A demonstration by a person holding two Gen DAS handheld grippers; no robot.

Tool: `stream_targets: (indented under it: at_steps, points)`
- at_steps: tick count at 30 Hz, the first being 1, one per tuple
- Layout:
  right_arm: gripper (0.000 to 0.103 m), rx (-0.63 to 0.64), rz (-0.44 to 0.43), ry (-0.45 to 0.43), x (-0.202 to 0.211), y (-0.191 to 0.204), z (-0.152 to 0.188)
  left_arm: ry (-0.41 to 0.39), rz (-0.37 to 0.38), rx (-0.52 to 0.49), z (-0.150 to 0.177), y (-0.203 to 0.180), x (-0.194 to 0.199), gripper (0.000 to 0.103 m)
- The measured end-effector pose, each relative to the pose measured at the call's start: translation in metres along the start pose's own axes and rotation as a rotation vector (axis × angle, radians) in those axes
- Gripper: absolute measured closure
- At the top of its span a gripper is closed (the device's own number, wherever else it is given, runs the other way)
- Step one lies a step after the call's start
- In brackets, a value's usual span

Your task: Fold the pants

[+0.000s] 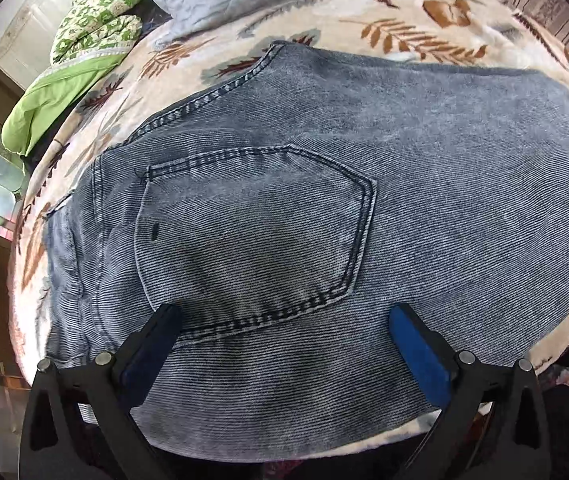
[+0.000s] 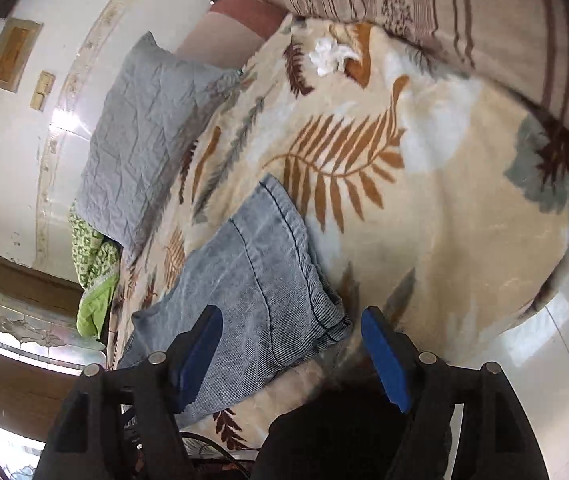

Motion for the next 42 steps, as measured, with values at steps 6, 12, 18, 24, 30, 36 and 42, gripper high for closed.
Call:
stream_targets:
  at_steps: [6, 12, 18, 24, 30, 36, 42]
  points:
    - [0.028, 0.102, 0.038, -0.068, -0.005, 0.031, -0.005, -0.050, 0.031, -0.002, -0.010, -0.011, 0.030, 0.000]
    - [0.028, 0.119, -0.035, -0.033, -0.023, 0.052, -0.014, -0.066, 0.059, -0.053, -0.017, -0.031, 0.031, 0.000]
    - [0.029, -0.002, 0.082, 0.133, -0.078, 0.039, -0.010, 0.011, 0.074, -0.020, -0.011, -0.034, 0.003, 0.000]
    - [0.028, 0.112, 0.193, 0.157, -0.092, 0.054, -0.011, 0.008, 0.098, 0.007, -0.012, -0.029, 0.001, 0.000]
    - [0.026, 0.261, 0.328, 0.112, -0.098, 0.083, 0.001, -0.014, 0.059, 0.007, -0.010, -0.021, 0.020, 0.000]
    - [0.026, 0.276, 0.221, -0.051, -0.076, 0.108, -0.002, -0.065, 0.019, 0.109, -0.021, 0.025, 0.034, 0.000]
    - [0.026, 0.339, 0.210, 0.026, -0.114, 0.139, -0.005, 0.011, -0.032, 0.221, -0.026, 0.065, 0.001, 0.000]
Point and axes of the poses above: each gripper's, at about its wrist camera, not at the fingertips, and x roughly against the way its jaws point, y to its left, z to its underside, the point moved 1 cm from there along -x, roughly the way its jaws point, and after that the axes turned 5 degrees about x, right-handed, at the moved point
